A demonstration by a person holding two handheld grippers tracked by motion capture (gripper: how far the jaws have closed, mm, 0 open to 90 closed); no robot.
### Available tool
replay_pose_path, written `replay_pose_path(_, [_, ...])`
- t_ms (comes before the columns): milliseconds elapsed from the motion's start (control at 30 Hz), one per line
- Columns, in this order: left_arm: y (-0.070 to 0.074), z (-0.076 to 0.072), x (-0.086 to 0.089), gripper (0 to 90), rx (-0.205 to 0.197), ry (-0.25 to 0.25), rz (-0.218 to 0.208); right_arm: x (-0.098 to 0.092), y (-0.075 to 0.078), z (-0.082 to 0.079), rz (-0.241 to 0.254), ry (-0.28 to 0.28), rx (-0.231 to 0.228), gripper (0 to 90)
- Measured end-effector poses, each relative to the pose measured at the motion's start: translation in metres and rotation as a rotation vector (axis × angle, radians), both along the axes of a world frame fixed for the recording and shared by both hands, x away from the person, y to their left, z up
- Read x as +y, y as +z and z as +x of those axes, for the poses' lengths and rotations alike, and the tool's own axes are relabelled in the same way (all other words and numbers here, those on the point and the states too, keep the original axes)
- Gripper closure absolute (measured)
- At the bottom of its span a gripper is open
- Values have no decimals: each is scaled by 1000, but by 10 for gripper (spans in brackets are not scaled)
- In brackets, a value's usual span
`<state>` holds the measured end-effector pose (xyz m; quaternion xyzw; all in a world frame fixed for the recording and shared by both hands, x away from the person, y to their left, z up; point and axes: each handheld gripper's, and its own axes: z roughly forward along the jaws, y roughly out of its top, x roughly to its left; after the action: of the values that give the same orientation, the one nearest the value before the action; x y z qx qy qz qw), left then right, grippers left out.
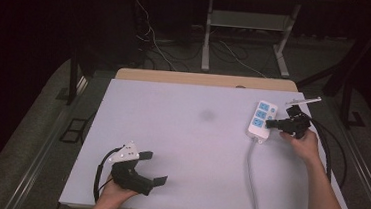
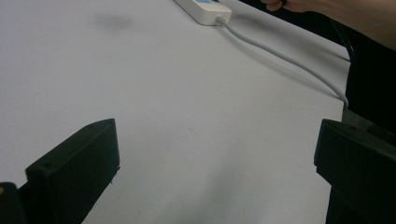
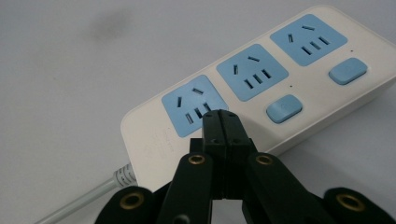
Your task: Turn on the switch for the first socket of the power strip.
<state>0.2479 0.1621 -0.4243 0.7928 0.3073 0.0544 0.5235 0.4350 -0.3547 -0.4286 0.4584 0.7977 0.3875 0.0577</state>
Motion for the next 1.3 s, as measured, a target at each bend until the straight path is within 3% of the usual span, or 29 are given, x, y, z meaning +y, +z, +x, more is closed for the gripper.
replay_pose_path(300, [0, 0, 0, 0, 1, -3, 0, 0, -1, 0, 24, -29, 20, 900])
replay_pose_path(533, [0, -1, 0, 0, -2, -6, -1, 5, 0, -1, -10, -35, 7, 900])
replay_pose_path(767, [0, 0, 1, 0, -2, 0, -4, 2, -3, -3, 17, -41, -3, 900])
replay_pose_path(933, [0, 0, 0, 0, 1, -2, 2, 6, 0, -2, -16, -49, 8, 900])
replay_pose_path(1067, [0, 0, 1, 0, 0, -1, 1, 5, 0, -2, 1, -60, 16, 900])
replay_pose_path(1300, [0, 2, 2, 0, 4, 1, -2, 8, 2, -4, -14, -81, 14, 900])
